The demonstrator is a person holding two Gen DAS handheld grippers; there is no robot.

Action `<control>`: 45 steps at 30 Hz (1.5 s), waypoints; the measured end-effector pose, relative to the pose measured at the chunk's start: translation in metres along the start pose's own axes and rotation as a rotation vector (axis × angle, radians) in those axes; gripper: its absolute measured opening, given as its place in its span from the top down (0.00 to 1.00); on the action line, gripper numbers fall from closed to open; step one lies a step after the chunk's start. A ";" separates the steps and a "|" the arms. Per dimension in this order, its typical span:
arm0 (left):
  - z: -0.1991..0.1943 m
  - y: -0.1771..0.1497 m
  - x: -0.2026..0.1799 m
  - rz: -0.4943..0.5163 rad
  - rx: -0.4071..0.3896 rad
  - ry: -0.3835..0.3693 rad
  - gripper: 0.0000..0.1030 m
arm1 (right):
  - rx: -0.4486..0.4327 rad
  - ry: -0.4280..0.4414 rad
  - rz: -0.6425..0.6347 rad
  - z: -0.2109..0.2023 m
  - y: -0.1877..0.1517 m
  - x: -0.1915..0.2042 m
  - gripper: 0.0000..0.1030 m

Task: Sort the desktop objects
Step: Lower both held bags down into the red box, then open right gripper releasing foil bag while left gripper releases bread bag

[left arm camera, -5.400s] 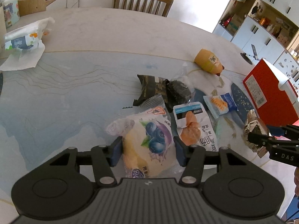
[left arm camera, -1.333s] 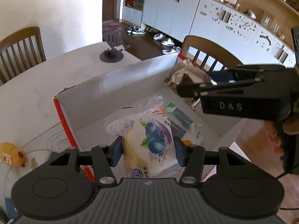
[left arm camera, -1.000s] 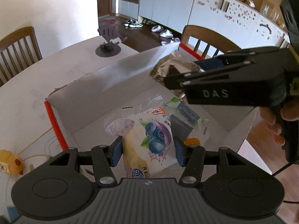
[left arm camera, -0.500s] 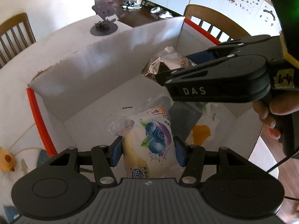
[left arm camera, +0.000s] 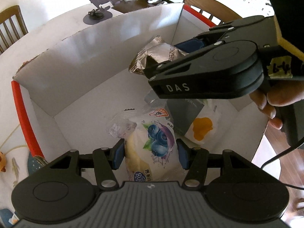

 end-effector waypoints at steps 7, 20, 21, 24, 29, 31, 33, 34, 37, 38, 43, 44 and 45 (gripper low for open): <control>-0.001 0.002 0.000 0.005 -0.013 -0.013 0.39 | 0.004 0.003 0.014 0.000 0.001 -0.002 0.48; -0.025 -0.002 -0.014 0.012 -0.091 -0.007 0.18 | -0.027 0.019 0.065 -0.023 0.001 -0.009 0.35; -0.026 -0.001 -0.015 0.013 -0.099 -0.009 0.18 | -0.029 0.023 0.070 -0.026 0.001 -0.009 0.34; -0.034 -0.003 -0.018 -0.001 -0.113 -0.020 0.18 | -0.034 0.034 0.085 -0.034 -0.001 -0.011 0.32; -0.044 -0.005 -0.020 -0.016 -0.149 -0.023 0.15 | -0.049 0.053 0.115 -0.051 -0.002 -0.012 0.31; -0.049 -0.007 -0.019 -0.030 -0.166 -0.028 0.14 | -0.060 0.057 0.127 -0.057 -0.003 -0.013 0.30; -0.054 -0.009 -0.018 -0.040 -0.182 -0.032 0.13 | -0.067 0.070 0.138 -0.063 -0.003 -0.012 0.28; -0.056 -0.010 -0.018 -0.042 -0.189 -0.030 0.13 | -0.070 0.072 0.142 -0.066 -0.004 -0.011 0.28; -0.064 -0.014 -0.017 -0.048 -0.216 -0.030 0.01 | -0.087 0.083 0.154 -0.075 -0.005 -0.009 0.24; -0.067 -0.016 -0.016 -0.045 -0.228 -0.028 0.00 | -0.092 0.087 0.158 -0.078 -0.005 -0.008 0.24; -0.079 -0.022 -0.012 -0.055 -0.263 -0.026 0.00 | -0.124 0.090 0.156 -0.093 -0.005 0.000 0.21; -0.082 -0.025 -0.011 -0.056 -0.268 -0.028 0.00 | -0.131 0.093 0.157 -0.098 -0.005 0.002 0.20; -0.085 -0.027 -0.010 -0.058 -0.272 -0.028 0.00 | -0.141 0.093 0.156 -0.102 -0.005 0.004 0.20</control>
Point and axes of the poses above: each gripper's, at about its wrist camera, not at the fingertips, and z roughly the way its jaws point, x to its left, y to its top, the point moved 6 cm from there along z, roughly the way its jaws point, and after that the axes turned 7 degrees about -y, right-handed, at the moved point
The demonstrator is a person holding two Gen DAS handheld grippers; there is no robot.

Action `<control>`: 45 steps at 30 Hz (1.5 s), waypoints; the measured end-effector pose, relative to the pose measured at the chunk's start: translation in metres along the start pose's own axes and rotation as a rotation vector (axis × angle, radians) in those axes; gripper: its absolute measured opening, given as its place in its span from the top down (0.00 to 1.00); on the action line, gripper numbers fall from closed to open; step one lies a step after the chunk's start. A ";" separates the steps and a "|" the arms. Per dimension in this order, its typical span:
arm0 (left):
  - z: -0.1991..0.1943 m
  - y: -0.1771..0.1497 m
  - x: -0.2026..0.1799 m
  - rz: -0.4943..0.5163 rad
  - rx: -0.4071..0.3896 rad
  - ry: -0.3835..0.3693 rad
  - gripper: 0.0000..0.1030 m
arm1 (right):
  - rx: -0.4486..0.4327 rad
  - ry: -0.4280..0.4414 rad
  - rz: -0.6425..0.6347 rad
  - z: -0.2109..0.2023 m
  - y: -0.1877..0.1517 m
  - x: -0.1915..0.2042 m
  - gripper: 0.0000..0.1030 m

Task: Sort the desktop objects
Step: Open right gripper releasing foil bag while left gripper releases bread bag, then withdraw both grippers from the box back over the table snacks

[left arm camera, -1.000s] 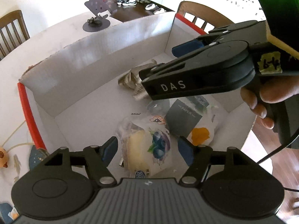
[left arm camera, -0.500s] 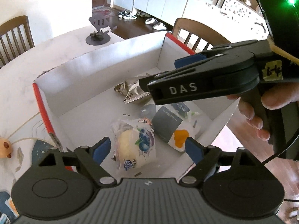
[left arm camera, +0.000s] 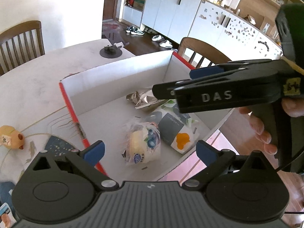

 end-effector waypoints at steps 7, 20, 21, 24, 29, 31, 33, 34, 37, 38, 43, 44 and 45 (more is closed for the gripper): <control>-0.026 -0.007 0.010 -0.016 -0.053 0.005 0.00 | -0.049 0.021 0.016 -0.027 0.001 0.016 0.19; -0.081 -0.026 0.035 -0.034 -0.132 0.018 0.00 | -0.085 0.033 0.041 -0.060 -0.008 0.056 0.19; -0.084 -0.028 0.037 -0.036 -0.135 0.015 0.00 | -0.087 0.032 0.042 -0.061 -0.008 0.059 0.19; -0.096 -0.035 0.044 -0.038 -0.148 0.021 0.00 | -0.089 0.036 0.052 -0.066 -0.009 0.070 0.19; -0.117 -0.045 0.058 -0.044 -0.166 0.026 0.00 | -0.088 0.042 0.053 -0.071 -0.013 0.092 0.19; -0.126 -0.049 0.066 -0.047 -0.175 0.034 0.00 | -0.088 0.043 0.056 -0.072 -0.013 0.101 0.19; -0.133 -0.053 0.072 -0.053 -0.184 0.041 0.00 | -0.087 0.044 0.059 -0.072 -0.015 0.111 0.19; -0.137 -0.055 0.075 -0.055 -0.188 0.044 0.00 | -0.087 0.043 0.058 -0.072 -0.015 0.115 0.19; -0.148 -0.061 0.085 -0.058 -0.199 0.053 0.00 | -0.086 0.046 0.056 -0.073 -0.016 0.128 0.19; -0.151 -0.063 0.088 -0.057 -0.201 0.055 0.00 | -0.087 0.047 0.057 -0.073 -0.017 0.133 0.19; -0.166 -0.074 0.101 -0.061 -0.213 0.068 0.00 | -0.086 0.057 0.050 -0.073 -0.019 0.156 0.19; -0.169 -0.076 0.103 -0.062 -0.215 0.069 0.00 | -0.086 0.058 0.049 -0.073 -0.019 0.159 0.19; -0.171 -0.078 0.105 -0.062 -0.217 0.071 0.00 | -0.085 0.060 0.049 -0.073 -0.020 0.163 0.19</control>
Point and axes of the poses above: each gripper's, at about its wrist camera, not at the fingertips, and z roughly the way its jaws point, x to its left, y to its top, the point moved 6 cm from there along z, roughly the way its jaws point, and after that the axes turned 7 degrees about -y, right-handed, at the moved point
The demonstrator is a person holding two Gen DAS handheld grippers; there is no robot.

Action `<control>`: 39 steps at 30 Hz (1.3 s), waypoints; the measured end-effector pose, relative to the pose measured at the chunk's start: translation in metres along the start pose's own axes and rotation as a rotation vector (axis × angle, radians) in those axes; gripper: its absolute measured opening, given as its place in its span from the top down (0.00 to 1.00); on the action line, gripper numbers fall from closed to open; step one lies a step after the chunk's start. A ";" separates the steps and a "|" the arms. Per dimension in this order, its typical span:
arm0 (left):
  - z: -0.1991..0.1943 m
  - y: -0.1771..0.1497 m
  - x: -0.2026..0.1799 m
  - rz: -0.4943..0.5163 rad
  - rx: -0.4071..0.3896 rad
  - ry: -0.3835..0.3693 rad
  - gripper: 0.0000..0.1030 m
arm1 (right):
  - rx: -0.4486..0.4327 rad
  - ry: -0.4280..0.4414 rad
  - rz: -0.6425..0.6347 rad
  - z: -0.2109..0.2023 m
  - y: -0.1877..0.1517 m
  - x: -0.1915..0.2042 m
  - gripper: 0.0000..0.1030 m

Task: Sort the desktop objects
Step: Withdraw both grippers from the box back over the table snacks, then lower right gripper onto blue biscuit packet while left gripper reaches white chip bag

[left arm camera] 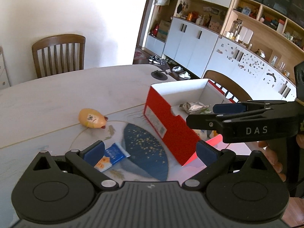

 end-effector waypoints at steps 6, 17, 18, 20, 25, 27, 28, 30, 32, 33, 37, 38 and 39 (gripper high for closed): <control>-0.019 -0.007 0.020 -0.011 -0.029 0.023 0.00 | 0.007 0.012 -0.006 0.003 -0.004 0.022 0.19; -0.049 -0.023 0.059 -0.050 -0.078 0.089 0.00 | 0.015 0.034 -0.018 0.011 -0.010 0.059 0.19; -0.052 -0.025 0.063 -0.054 -0.080 0.094 0.00 | 0.016 0.036 -0.020 0.012 -0.011 0.063 0.19; -0.055 -0.029 0.070 -0.061 -0.084 0.104 0.00 | 0.017 0.040 -0.023 0.013 -0.012 0.069 0.19; -0.062 -0.039 0.086 -0.076 -0.090 0.122 0.00 | 0.022 0.045 -0.030 0.018 -0.016 0.081 0.19; -0.064 -0.043 0.092 -0.081 -0.091 0.130 0.00 | 0.028 0.047 -0.033 0.020 -0.018 0.085 0.19; -0.065 -0.045 0.094 -0.082 -0.091 0.132 0.00 | 0.031 0.048 -0.035 0.021 -0.019 0.087 0.19; -0.067 -0.049 0.099 -0.087 -0.093 0.141 0.00 | 0.035 0.048 -0.039 0.023 -0.021 0.091 0.19; -0.069 -0.052 0.104 -0.095 -0.098 0.142 0.00 | 0.039 0.046 -0.040 0.025 -0.022 0.093 0.19; -0.071 -0.054 0.106 -0.095 -0.099 0.146 0.00 | 0.040 0.045 -0.040 0.026 -0.023 0.095 0.19; -0.072 -0.063 0.114 -0.102 -0.090 0.161 0.00 | 0.048 0.040 -0.043 0.029 -0.026 0.097 0.19; -0.071 -0.066 0.117 -0.104 -0.086 0.162 0.00 | 0.050 0.039 -0.044 0.031 -0.026 0.097 0.19; -0.070 -0.068 0.119 -0.105 -0.083 0.164 0.00 | 0.051 0.036 -0.046 0.032 -0.027 0.097 0.19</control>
Point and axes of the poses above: each gripper's, at about its wrist camera, not at the fingertips, and z roughly the way its jaws point, x to its left, y to its top, the point moved 6 cm from there along z, roughly the way its jaws point, and after that the axes turned 7 degrees about -y, right-handed, at the moved point
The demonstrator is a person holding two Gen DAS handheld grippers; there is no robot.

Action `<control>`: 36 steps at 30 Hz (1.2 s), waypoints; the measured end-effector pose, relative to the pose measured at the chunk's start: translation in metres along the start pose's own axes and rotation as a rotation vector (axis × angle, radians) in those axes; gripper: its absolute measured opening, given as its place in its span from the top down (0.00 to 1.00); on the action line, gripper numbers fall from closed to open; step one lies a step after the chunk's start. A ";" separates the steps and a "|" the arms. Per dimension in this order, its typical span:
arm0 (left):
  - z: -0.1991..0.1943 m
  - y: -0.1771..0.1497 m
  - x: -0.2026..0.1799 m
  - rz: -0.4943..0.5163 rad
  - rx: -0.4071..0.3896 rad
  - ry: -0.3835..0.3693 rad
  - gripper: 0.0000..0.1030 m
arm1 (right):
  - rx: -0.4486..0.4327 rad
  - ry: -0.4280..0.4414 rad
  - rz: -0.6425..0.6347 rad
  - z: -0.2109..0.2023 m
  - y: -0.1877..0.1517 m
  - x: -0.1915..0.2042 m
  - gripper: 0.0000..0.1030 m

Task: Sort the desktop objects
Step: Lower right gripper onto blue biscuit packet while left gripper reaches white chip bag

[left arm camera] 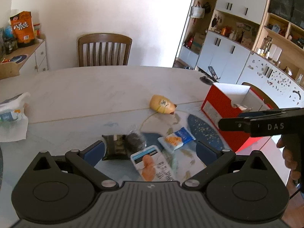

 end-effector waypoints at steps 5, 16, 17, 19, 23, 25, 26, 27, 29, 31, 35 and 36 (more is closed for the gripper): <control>0.009 -0.014 0.007 -0.007 0.037 0.004 0.00 | 0.013 -0.017 -0.015 0.012 -0.004 0.002 0.19; 0.042 -0.034 0.001 -0.022 0.094 0.002 0.00 | 0.046 -0.043 -0.042 0.043 -0.012 0.000 0.19; 0.047 -0.035 0.001 -0.024 0.098 0.008 0.00 | 0.050 -0.045 -0.046 0.047 -0.012 0.000 0.19; 0.055 -0.037 0.001 -0.034 0.101 0.019 0.00 | 0.058 -0.049 -0.049 0.055 -0.014 -0.002 0.19; 0.073 -0.039 0.004 -0.056 0.115 0.051 0.00 | 0.063 -0.047 -0.059 0.071 -0.016 -0.003 0.19; 0.083 -0.040 0.005 -0.062 0.123 0.067 0.00 | 0.069 -0.043 -0.066 0.078 -0.017 -0.002 0.19; 0.086 -0.041 0.006 -0.066 0.124 0.072 0.00 | 0.074 -0.040 -0.069 0.083 -0.018 -0.002 0.19; 0.090 -0.041 0.006 -0.068 0.126 0.081 0.00 | 0.078 -0.037 -0.071 0.086 -0.018 -0.001 0.19; 0.096 -0.041 0.007 -0.078 0.126 0.099 0.00 | 0.084 -0.031 -0.072 0.092 -0.019 -0.001 0.19; 0.103 -0.041 0.008 -0.085 0.126 0.117 0.00 | 0.093 -0.030 -0.072 0.098 -0.018 0.000 0.18; 0.113 -0.041 0.007 -0.085 0.128 0.164 0.01 | 0.106 -0.028 -0.076 0.109 -0.016 0.001 0.18; 0.115 -0.041 0.007 -0.089 0.124 0.173 0.01 | 0.108 -0.025 -0.078 0.112 -0.016 0.001 0.18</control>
Point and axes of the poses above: each gripper's, at about its wrist camera, not at the fingertips, and z roughly the way its jaws point, x to its left, y to its top, the point moved 6 cm from there along z, roughly the way its jaws point, and after that the axes turned 7 degrees about -y, right-handed, at the moved point
